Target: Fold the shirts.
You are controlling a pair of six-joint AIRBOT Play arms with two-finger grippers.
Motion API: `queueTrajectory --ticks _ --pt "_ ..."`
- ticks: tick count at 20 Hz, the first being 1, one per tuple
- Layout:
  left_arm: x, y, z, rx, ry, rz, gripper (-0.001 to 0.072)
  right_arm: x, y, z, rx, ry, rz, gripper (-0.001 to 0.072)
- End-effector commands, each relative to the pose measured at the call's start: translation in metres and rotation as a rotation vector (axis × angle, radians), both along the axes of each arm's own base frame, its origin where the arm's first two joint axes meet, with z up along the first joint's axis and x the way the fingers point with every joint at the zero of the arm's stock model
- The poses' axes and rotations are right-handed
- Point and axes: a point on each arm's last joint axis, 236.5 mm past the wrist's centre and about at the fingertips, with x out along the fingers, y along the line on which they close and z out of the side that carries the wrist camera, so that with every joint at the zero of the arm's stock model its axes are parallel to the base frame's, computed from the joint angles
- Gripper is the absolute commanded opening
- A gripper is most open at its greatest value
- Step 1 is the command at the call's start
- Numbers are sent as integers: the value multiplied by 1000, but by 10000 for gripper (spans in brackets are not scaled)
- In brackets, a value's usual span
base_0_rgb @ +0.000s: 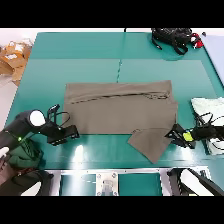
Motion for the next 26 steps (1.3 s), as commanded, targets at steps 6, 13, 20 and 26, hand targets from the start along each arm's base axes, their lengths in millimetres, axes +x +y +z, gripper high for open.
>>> queueTrajectory --ticks 6,13,20,26 --pt "52 -12 -23 -35 -160 192 608 7 25 -4 47 -36 14 416" --pt "54 -8 -10 10 -177 58 27 0 28 -1 63 -27 66 25" --pt "13 37 0 221 -16 -191 27 -30 -8 11 -86 122 122 24" --pt "37 31 26 211 -93 -273 27 21 -1 59 -41 -51 105 24"
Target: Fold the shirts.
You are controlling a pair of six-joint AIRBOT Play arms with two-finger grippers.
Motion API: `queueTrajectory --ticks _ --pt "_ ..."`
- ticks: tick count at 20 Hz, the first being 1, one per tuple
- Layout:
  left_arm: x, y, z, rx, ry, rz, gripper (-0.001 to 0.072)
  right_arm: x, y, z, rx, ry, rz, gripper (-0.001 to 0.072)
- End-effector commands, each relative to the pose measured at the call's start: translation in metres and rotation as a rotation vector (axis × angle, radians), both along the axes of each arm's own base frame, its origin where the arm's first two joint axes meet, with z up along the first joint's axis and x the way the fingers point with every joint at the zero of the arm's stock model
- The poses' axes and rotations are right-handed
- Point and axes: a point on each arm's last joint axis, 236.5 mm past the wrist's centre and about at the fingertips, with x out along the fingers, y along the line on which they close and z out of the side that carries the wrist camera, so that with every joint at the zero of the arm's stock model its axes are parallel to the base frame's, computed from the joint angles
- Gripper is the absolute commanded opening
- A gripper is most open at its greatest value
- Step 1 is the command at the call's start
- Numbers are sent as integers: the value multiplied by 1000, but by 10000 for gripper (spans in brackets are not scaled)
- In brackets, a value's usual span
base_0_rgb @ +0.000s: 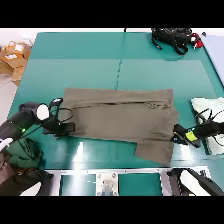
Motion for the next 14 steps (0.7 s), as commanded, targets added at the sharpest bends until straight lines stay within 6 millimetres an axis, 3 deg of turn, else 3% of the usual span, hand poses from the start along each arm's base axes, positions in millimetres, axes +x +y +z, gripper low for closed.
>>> queueTrajectory --ticks 1,4,7,11,14 --pt "22 -3 22 0 -66 -66 27 45 8 39 52 -162 -4 24" --pt "64 -13 45 -10 -158 -103 27 102 9 74 36 -339 9 25" --pt "111 -20 57 12 -207 -123 27 157 7 89 8 -417 46 25" --pt "174 -34 54 24 -239 -151 27 226 -5 78 1 -435 54 24" --pt "216 -33 40 28 -242 -126 27 265 -10 51 16 -406 56 25"
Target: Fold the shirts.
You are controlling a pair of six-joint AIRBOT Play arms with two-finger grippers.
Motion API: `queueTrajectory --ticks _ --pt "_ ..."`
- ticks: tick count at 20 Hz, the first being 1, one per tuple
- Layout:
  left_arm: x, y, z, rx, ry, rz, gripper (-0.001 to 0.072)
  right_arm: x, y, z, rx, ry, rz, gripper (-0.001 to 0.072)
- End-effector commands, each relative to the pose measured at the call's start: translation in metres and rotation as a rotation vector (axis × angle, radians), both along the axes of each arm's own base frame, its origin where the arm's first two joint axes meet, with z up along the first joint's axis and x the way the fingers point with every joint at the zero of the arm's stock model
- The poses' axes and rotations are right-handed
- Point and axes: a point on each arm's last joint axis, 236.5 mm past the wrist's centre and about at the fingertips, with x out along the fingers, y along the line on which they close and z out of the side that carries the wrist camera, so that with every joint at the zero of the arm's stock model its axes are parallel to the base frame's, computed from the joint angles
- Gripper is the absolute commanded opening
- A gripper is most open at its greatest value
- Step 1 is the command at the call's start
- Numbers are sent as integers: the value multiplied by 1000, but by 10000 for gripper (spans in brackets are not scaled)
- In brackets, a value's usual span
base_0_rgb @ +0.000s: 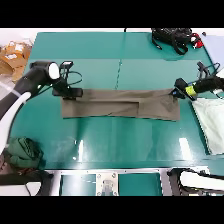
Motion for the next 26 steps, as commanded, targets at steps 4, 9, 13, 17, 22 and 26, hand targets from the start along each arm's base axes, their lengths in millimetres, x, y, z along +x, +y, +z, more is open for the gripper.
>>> queueTrajectory --ticks 4,9,13,17,22,26 --pt "89 -6 -30 -25 -124 -15 150 73 -12 -60 4 13 -20 26" --pt "122 -9 -2 -38 -264 -2 719 79 -43 -50 -5 -5 -24 326" --pt "126 -1 23 4 -270 -19 718 45 -86 -42 0 24 97 599" --pt "114 -3 26 -2 -217 -22 718 14 -98 -59 187 58 160 606" --pt "97 -7 20 -21 -140 -25 718 14 -80 -98 422 65 160 699" --pt "87 -24 20 -96 -95 -22 718 21 -45 -105 434 28 294 699"
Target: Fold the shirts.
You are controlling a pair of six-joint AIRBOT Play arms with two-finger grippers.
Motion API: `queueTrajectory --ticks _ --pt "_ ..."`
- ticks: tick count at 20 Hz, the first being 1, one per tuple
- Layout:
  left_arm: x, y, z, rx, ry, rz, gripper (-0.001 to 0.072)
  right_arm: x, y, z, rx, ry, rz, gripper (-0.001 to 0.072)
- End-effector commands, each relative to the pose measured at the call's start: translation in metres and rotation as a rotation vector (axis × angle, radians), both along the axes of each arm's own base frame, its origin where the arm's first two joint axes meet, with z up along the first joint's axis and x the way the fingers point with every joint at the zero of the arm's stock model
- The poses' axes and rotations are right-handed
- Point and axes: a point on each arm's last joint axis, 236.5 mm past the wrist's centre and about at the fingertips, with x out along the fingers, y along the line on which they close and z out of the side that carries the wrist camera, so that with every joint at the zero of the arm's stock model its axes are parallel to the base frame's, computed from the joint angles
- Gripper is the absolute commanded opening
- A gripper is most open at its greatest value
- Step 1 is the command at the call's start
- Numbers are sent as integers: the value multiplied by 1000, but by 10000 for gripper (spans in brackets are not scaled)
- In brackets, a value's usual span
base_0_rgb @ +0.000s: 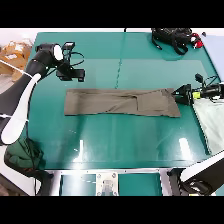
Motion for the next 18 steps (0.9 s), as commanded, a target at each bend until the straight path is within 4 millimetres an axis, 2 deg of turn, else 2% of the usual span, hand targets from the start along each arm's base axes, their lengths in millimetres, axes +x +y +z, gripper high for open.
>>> queueTrajectory --ticks 1,3,5,6,7,9,11,12,13,16,18 --pt "-11 -18 1 -81 50 -3 718 4 26 -9 35 -54 94 699" --pt "-14 -31 5 -142 64 -3 718 7 35 -11 20 -61 119 696" --pt "-16 -42 8 -193 76 -3 717 13 38 -14 0 -69 113 626" --pt "-17 -46 9 -211 81 -3 717 14 38 -15 -7 -74 112 390" --pt "-18 -49 11 -228 85 -3 717 15 38 -16 -9 -75 111 120" --pt "-19 -53 12 -245 87 -4 690 15 38 -14 -11 -78 111 25" --pt "-19 -61 13 -260 83 -10 388 16 37 -9 -17 -89 112 25" --pt "-17 -67 13 -275 70 -11 165 18 38 -4 -23 -99 116 25" --pt "-17 -79 13 -294 54 -31 29 20 39 5 -33 -117 120 24" --pt "-22 -138 -2 -380 26 -69 28 25 45 45 -76 -182 126 24" --pt "-37 -189 -27 -424 55 -109 28 24 55 87 -104 -237 146 24"
